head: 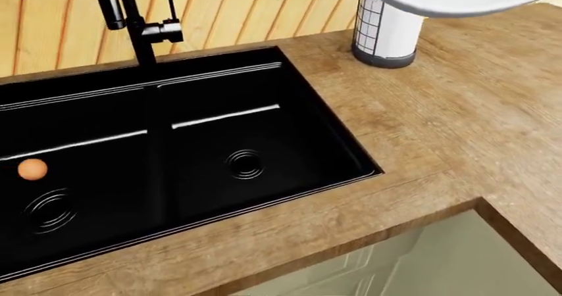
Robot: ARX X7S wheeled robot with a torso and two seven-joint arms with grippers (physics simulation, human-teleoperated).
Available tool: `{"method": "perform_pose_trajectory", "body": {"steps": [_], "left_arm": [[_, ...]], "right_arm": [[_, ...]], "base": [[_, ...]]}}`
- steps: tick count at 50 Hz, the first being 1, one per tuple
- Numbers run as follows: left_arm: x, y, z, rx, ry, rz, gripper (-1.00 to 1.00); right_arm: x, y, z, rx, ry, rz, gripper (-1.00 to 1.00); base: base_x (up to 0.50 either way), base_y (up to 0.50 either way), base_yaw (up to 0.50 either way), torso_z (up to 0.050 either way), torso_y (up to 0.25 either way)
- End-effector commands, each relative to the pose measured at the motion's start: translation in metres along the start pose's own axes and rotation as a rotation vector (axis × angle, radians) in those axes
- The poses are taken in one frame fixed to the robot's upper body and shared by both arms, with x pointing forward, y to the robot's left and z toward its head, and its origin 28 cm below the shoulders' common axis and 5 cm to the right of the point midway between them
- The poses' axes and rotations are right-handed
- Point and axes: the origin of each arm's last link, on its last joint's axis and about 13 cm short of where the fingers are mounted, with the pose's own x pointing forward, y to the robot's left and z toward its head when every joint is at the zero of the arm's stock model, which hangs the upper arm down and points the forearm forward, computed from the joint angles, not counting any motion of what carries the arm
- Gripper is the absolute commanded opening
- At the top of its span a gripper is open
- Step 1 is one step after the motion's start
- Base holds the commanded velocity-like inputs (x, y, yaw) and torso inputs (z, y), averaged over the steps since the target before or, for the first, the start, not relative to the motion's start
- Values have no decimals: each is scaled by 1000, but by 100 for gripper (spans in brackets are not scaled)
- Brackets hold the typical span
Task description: Pick the teapot and bowl and place them in the sink. Then turn on the water.
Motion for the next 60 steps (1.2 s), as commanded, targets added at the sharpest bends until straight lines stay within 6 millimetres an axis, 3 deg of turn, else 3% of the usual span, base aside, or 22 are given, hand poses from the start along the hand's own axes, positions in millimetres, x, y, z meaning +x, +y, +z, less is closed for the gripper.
{"method": "perform_pose_trajectory", "body": {"steps": [1,30,60], "left_arm": [[1,-1,4,-3,-22,-5,-100],[0,-6,9,4,-26,-15,-100],[2,-2,2,-2,-24,-11,-100]], "right_arm": [[-1,-2,1,6,-11,-36,-100],[-8,-3,13,51,-21,-27,-100],[-3,-4,0,55,-16,-42,-100]], "base": [[-13,-37,500,0,0],[-10,-33,298,1,1],[0,0,465,0,1]]}}
